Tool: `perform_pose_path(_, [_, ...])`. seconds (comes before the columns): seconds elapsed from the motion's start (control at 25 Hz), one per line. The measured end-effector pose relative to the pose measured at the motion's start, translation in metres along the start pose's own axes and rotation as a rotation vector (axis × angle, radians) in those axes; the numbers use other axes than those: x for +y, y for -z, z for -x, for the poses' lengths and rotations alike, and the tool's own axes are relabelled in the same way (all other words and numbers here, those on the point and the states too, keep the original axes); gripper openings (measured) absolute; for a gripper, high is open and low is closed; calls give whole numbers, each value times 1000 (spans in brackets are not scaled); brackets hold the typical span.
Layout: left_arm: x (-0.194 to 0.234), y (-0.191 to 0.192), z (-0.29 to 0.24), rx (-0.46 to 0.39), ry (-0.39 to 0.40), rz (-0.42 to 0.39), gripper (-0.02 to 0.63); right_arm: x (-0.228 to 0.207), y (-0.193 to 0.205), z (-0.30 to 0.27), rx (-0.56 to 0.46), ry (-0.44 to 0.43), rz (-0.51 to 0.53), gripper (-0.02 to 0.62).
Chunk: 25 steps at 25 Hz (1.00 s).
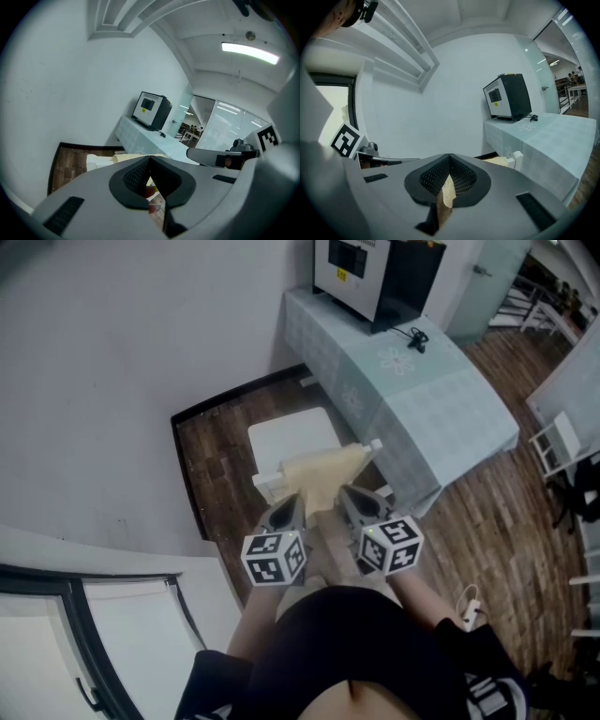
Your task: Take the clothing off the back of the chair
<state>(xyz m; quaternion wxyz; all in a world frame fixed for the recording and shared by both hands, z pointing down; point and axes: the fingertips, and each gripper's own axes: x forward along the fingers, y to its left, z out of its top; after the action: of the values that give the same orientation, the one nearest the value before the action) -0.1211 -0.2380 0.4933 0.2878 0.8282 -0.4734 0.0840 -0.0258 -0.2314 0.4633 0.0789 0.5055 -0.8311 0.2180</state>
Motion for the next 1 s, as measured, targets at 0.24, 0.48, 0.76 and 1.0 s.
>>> perform_pose_path(0.24, [10, 6, -7, 23, -10, -19, -5, -19, 6, 0, 10, 54, -10, 12])
perform_pose_path(0.48, [16, 10, -18, 32, -37, 1, -3, -46, 7, -2, 17, 82, -24, 12])
perform_pose_path(0.76, [26, 13, -35, 20, -78, 34, -3, -69, 9, -19, 45, 66, 6, 12])
perform_pose_path(1.0, [32, 18, -50, 18, -90, 49, -2, -96, 15, -32, 74, 78, 15, 12])
